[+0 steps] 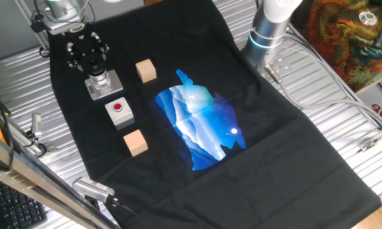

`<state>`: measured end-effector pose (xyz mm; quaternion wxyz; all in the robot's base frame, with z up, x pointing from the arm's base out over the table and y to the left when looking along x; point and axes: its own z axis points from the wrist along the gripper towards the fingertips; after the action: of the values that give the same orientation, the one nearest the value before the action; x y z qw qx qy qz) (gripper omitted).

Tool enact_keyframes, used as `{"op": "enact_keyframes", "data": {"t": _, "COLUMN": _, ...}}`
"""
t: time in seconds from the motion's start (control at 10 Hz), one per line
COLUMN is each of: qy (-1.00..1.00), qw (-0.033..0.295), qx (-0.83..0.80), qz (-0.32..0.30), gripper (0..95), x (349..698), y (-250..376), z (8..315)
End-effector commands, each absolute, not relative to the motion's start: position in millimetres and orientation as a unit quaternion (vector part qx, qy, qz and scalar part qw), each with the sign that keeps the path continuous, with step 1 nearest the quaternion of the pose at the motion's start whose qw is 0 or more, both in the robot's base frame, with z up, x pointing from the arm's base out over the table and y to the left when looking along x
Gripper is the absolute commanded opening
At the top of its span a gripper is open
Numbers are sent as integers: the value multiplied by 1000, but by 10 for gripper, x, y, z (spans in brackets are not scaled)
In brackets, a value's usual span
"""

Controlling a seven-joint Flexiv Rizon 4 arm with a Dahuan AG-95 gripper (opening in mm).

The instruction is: Screw the lid onto the jar

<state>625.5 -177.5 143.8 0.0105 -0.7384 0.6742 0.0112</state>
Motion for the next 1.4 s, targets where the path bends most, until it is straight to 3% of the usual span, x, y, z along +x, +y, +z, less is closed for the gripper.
{"op": "enact_keyframes", "data": {"t": 0.1, "qy": 678, "qw": 10, "qx": -735, "qz": 10, "gripper": 760, "x": 6252, "y": -1781, "z": 1434}}
{"op": "enact_keyframes", "data": {"t": 1.4, "qy": 697, "qw": 13, "qx": -717, "qz": 11, "gripper": 760, "x": 6205, "y": -1819, "z": 1377}}
